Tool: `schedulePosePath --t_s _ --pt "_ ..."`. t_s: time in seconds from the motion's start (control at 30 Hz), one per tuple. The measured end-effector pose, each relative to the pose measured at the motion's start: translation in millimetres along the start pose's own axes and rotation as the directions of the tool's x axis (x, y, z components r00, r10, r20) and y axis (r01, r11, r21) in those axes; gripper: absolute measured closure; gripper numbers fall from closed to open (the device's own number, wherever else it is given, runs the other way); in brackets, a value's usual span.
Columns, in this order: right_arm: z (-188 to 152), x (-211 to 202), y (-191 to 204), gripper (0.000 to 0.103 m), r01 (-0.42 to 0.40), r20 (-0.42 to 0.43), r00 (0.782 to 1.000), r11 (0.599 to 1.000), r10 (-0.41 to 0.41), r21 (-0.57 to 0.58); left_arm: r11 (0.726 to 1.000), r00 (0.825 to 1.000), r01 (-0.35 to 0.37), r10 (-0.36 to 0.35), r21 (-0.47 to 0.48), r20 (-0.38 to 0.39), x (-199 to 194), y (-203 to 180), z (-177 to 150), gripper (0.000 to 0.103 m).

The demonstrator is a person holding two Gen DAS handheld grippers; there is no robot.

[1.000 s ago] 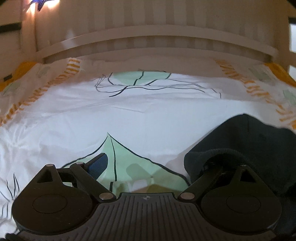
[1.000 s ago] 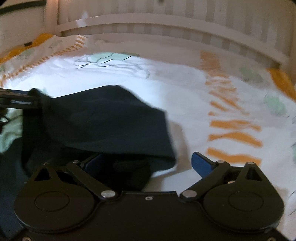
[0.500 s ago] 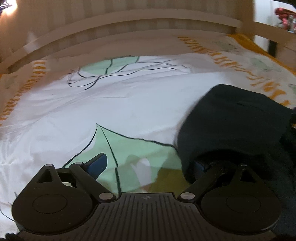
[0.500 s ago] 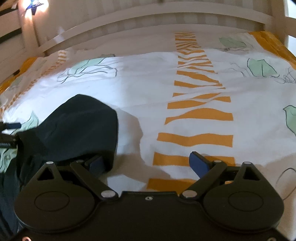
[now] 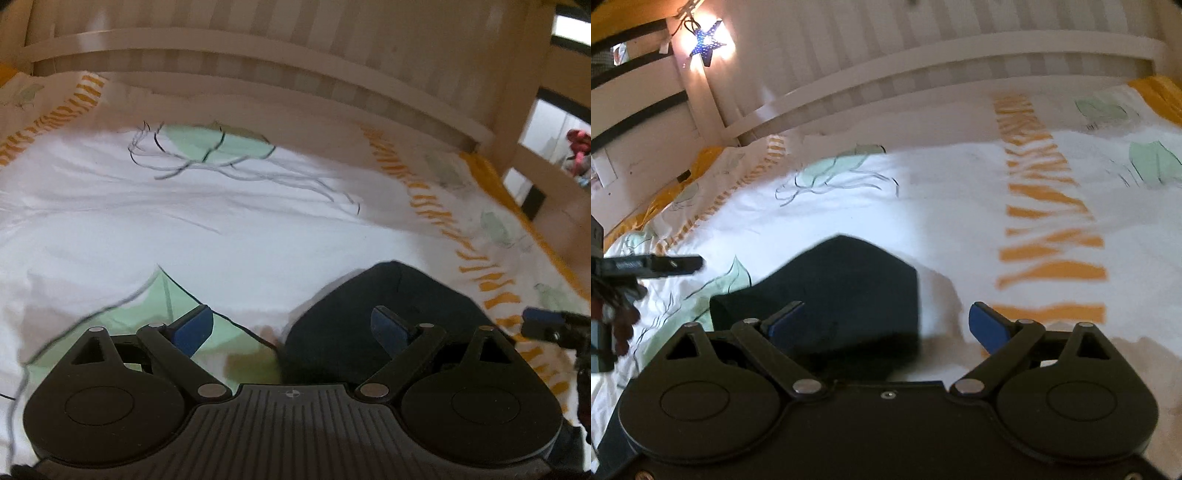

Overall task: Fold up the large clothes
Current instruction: 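Grasp the black hoodie edge with the left gripper while the right gripper grasps it too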

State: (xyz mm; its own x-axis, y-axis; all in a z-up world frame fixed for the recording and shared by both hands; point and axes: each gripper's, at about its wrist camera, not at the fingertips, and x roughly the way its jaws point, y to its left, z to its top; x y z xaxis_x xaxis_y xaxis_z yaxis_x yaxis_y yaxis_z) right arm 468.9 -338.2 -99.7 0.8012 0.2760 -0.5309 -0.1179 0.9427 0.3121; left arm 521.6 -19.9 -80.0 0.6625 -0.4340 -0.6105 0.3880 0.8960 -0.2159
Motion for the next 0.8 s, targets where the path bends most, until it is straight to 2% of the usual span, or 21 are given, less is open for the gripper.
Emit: schedulePosePath --t_s 0.1,0.2,0.27,0.3,0.43,0.5,0.6,0.67,0.8 --pt "3 22 4 0.034 -0.001 -0.028 1.0 1.0 0.001 0.019 0.999 0.997 -0.035 0.033 -0.029 -0.068 23 1 -15 0.01" --pt "-7 43 -2 0.05 0.06 -0.078 0.995 0.998 -0.058 0.029 0.995 0.986 -0.091 0.087 -0.026 -0.14 40 12 -34 0.01" --pt "-18 53 -13 0.055 0.108 -0.132 0.986 0.993 -0.101 0.049 0.997 0.99 -0.077 0.076 -0.006 -0.116 42 15 -44 0.008" --pt "-23 55 -20 0.058 0.106 -0.143 0.985 0.992 -0.096 0.068 0.997 0.991 -0.076 0.076 0.006 -0.109 41 15 -46 0.008" --pt "-26 47 -30 0.058 0.084 -0.118 0.99 0.991 -0.072 0.107 0.997 0.99 -0.073 0.074 0.01 -0.118 36 15 -38 0.01" --pt "-21 41 -26 0.045 0.086 -0.094 0.992 0.993 -0.078 0.079 0.999 0.997 -0.033 0.032 -0.024 -0.074 29 13 -29 0.01" --pt "-13 32 -24 0.033 0.038 -0.038 0.999 0.995 -0.034 0.091 0.999 1.0 -0.007 0.006 -0.046 -0.021 24 12 -17 0.01" --pt "-7 32 -23 0.031 0.027 -0.02 0.999 0.995 -0.025 0.094 1.0 0.999 -0.016 0.015 -0.016 -0.047 33 5 -9 0.01" --pt "4 51 -22 0.03 0.038 -0.061 0.998 0.996 -0.033 0.079 0.997 0.996 -0.032 0.038 0.075 -0.08 50 -9 -4 0.015"
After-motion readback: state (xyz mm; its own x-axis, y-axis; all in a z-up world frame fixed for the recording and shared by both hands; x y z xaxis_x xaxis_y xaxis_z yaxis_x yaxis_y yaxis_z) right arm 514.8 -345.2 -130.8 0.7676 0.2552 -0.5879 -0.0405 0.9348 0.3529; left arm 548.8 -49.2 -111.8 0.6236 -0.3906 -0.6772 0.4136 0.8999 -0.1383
